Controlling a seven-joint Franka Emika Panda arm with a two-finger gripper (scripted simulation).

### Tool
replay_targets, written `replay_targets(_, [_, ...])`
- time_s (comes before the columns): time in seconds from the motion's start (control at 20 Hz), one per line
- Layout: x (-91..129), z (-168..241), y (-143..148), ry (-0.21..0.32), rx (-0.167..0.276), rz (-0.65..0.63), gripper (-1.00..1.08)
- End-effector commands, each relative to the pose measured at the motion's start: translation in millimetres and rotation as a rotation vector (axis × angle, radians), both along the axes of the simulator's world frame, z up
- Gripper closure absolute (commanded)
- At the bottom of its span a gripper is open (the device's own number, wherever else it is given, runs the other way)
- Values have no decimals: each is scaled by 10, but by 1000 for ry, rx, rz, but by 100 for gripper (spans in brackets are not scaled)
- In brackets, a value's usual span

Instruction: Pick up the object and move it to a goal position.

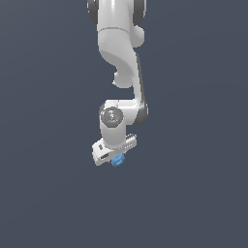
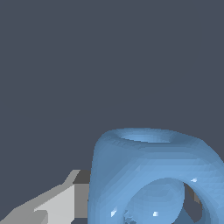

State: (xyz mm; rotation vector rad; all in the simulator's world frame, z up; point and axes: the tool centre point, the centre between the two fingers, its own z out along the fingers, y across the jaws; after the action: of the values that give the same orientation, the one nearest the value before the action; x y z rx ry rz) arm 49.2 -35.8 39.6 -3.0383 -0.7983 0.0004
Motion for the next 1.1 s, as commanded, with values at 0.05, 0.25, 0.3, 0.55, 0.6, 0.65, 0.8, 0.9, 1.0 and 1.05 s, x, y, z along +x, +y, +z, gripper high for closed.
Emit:
replay_targets(0.05, [2, -2, -1, 0, 0, 0, 108])
replay_targets(0.25, [2, -2, -1, 0, 0, 0, 108])
replay_targets(0.3, [2, -2, -1, 0, 0, 0, 108])
replay_targets(0.55, [4, 56, -48, 0, 0, 0, 108])
replay_targets(0.6, [6, 88, -74, 0, 0, 0, 108])
replay_targets(0.65, [10, 127, -107, 0, 0, 0, 108])
replay_targets(0.8, [26, 279, -234, 0, 0, 0, 108])
replay_targets(0.9, [42, 410, -343, 0, 0, 0, 108])
replay_targets(1.0, [57, 534, -445, 0, 0, 0, 108])
replay_targets(1.05, [64, 584, -486, 0, 0, 0, 108])
